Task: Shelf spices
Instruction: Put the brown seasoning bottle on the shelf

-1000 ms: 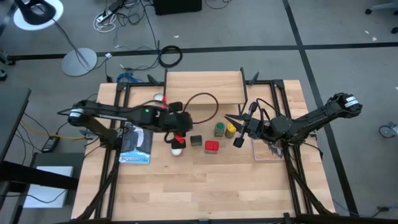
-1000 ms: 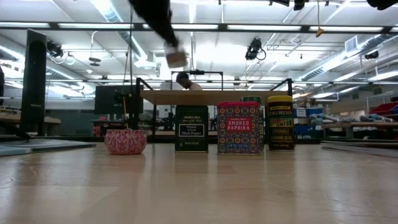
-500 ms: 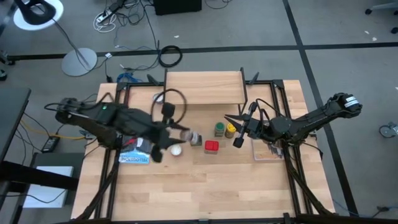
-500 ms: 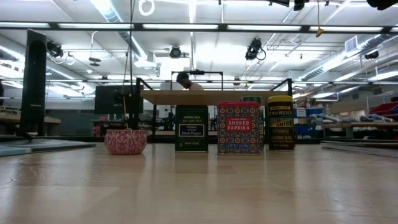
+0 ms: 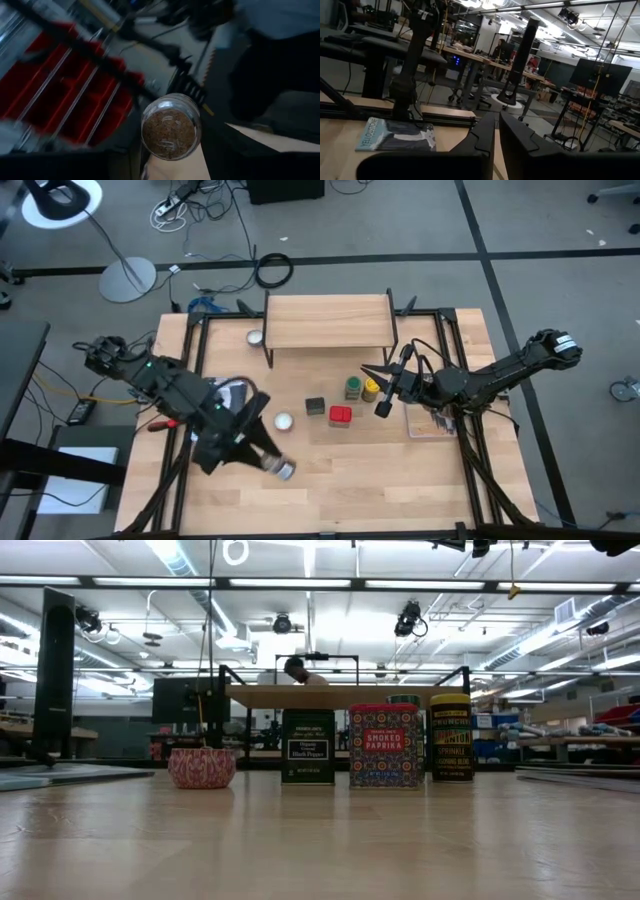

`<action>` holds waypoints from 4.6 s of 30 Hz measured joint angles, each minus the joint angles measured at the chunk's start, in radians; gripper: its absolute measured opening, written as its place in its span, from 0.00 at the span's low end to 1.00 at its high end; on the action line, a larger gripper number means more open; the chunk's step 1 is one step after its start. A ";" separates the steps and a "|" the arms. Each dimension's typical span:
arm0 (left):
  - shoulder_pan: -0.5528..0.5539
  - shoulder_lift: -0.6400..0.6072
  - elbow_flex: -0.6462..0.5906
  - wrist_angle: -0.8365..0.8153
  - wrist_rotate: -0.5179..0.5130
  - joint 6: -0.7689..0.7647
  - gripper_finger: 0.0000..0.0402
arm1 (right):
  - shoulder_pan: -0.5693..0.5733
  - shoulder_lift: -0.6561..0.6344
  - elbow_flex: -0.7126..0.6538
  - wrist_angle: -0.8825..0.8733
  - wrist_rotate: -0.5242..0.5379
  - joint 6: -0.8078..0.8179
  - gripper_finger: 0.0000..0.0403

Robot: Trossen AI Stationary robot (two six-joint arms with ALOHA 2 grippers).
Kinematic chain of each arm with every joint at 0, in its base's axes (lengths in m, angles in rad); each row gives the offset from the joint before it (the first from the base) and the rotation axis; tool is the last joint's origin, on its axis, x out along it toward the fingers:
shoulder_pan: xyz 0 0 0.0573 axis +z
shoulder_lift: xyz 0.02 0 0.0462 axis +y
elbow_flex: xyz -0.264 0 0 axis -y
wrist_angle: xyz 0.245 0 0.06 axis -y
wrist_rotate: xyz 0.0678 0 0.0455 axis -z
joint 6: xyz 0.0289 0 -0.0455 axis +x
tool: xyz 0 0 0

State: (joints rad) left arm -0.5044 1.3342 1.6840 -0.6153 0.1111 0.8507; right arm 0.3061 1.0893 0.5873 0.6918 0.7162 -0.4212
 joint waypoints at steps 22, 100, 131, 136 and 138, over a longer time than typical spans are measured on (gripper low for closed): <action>-0.139 0.061 -0.001 -0.032 0.193 0.329 0.38 | -0.002 0.000 0.000 -0.005 -0.004 0.005 0.06; 0.366 0.119 -0.056 0.606 -0.725 0.055 0.38 | 0.011 -0.003 0.001 0.017 -0.012 0.000 0.05; 0.975 0.121 -0.055 -0.176 -0.402 -0.806 0.38 | 0.013 -0.003 0.001 0.017 -0.012 0.001 0.04; 1.069 0.143 -0.055 -0.210 -0.303 -0.809 0.38 | 0.013 -0.003 0.001 0.017 -0.012 0.002 0.04; 1.103 0.160 -0.055 -0.219 -0.266 -0.792 0.38 | 0.013 -0.003 0.001 0.017 -0.012 0.002 0.04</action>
State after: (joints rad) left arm 0.5988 1.4947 1.6287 -0.8343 -0.1553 0.0585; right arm 0.3187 1.0863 0.5880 0.7093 0.7044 -0.4189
